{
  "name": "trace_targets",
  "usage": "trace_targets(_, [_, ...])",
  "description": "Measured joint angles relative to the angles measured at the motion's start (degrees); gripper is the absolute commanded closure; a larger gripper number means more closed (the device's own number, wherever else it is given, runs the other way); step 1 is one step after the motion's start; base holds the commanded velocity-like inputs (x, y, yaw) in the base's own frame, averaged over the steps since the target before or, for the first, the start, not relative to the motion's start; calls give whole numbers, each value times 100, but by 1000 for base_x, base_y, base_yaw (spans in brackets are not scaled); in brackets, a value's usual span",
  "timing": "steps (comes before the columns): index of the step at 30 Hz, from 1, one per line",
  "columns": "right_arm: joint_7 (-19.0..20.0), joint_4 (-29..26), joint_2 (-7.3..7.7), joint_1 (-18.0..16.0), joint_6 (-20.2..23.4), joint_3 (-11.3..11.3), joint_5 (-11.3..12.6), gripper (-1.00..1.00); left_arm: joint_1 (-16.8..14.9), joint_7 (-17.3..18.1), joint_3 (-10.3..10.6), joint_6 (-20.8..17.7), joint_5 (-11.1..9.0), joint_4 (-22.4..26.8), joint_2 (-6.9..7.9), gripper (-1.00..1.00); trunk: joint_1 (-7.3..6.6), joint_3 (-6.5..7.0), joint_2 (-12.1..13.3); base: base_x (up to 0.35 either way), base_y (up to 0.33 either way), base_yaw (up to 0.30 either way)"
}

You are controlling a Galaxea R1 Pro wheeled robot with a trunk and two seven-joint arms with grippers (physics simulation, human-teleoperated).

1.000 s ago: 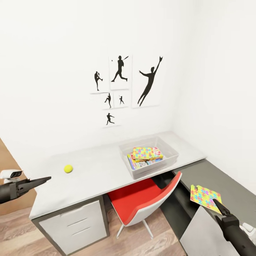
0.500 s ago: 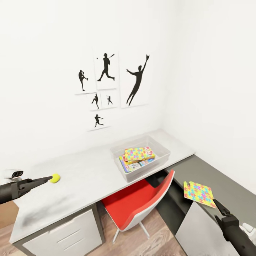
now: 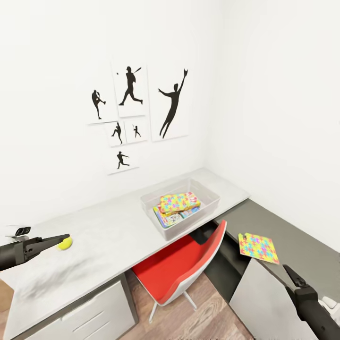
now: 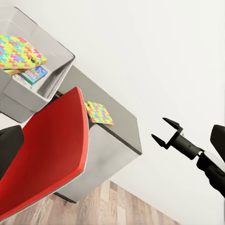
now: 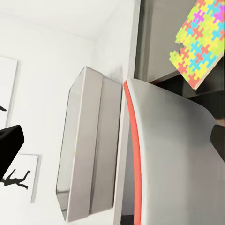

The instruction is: Put all the toys in the child's room - the three board games (two on the bed and one on the table), the two jigsaw puzzles on the table, and the tennis ball on the table - inside the toy box on the table in the child's room.

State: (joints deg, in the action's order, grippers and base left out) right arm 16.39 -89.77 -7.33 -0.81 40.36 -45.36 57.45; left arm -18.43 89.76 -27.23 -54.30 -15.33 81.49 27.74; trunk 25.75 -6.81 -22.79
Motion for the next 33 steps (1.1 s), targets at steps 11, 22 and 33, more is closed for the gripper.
trace_targets(11, [-17, 140, -2, -16, -65, 12, -11, -100, 2, 0, -7, 6, -3, -1, 1, -100, 0, -41, 0, 0, 38, -78])
trace_targets(22, [-68, 195, -112, -20, -1109, 486, -36, -100, 2, 0, 2, 7, -9, -2, -6, -100, 0, -43, 0, 0, 1, -3])
trace_targets(33, [-899, 1597, -124, -622, -2961, 1816, 82, -100, 1, 0, 8, 8, -10, -2, -9, -100, 0, -43, 0, 0, 0, 0])
